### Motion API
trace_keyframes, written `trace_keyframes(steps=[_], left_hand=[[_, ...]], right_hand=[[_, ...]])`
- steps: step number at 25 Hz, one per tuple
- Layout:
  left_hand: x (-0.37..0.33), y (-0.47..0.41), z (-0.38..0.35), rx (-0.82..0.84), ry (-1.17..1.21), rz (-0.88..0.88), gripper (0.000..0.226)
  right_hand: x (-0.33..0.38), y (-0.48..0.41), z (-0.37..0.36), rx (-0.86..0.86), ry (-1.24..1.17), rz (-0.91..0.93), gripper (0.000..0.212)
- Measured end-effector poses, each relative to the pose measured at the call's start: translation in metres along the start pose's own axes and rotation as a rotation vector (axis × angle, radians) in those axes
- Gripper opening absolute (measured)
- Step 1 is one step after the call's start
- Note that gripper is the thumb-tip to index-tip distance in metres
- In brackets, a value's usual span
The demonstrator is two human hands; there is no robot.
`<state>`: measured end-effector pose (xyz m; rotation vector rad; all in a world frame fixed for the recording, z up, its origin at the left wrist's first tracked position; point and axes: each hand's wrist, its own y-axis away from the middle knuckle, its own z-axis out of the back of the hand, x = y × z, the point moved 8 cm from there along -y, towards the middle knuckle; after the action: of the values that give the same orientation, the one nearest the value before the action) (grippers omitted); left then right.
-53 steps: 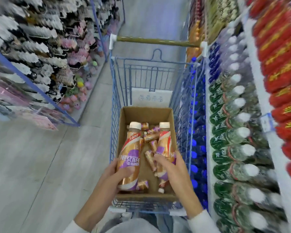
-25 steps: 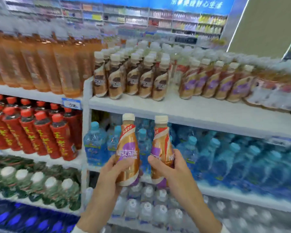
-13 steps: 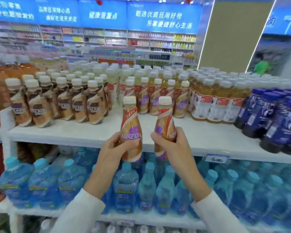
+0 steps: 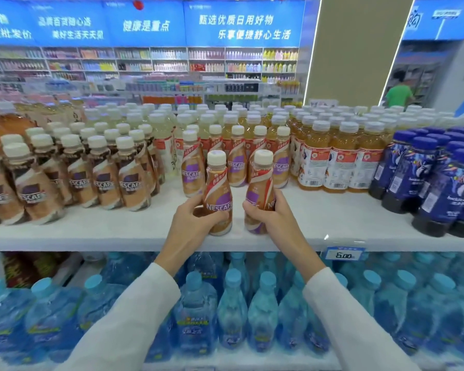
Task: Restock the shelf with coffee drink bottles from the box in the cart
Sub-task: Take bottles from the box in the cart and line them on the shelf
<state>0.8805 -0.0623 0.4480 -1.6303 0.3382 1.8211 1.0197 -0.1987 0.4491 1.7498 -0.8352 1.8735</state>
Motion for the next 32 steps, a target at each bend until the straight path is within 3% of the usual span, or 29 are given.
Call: trace_keyframes(steps=[3,6,8,10,14,20,26,32], left_hand=[[0.000,0.006,0.002,-0.004,-0.094,-0.043,0.059],[-0.005,0.012,0.009,-0.112,-0.188,-0.121,0.072],[-0.004,0.012,0.012,-0.153,-0.225,-0.137,0.071],[-0.001,0.008,0.011,-0.120,-0.184,-0.112,0.069],[-0.002,0.006,0.006,-0.060,-0.133,-0.091,0.065],[0.000,0.013,0.003,-0.147,-0.080,-0.070,0.068],[0.003,-0.032,0.008,-0.301,-0.324,-0.085,0.053],[0.001,-0.062,-0.004,-0.390,-0.299,-0.033,0.050]], right_hand=[[-0.005,0.005,0.008,-0.133,0.344,0.031,0.089],[-0.001,0.014,0.014,-0.319,0.561,0.097,0.090],[-0.003,0.013,0.012,-0.313,0.506,0.099,0.082],[-0.007,0.007,0.008,-0.210,0.387,0.087,0.073],[-0.007,0.003,-0.003,-0.001,0.368,0.067,0.071],[-0.004,0.015,0.004,-0.264,0.315,0.146,0.052],[-0.001,-0.027,-0.021,-0.231,0.379,0.174,0.047],[-0.006,-0.080,-0.028,-0.243,0.437,0.160,0.048]])
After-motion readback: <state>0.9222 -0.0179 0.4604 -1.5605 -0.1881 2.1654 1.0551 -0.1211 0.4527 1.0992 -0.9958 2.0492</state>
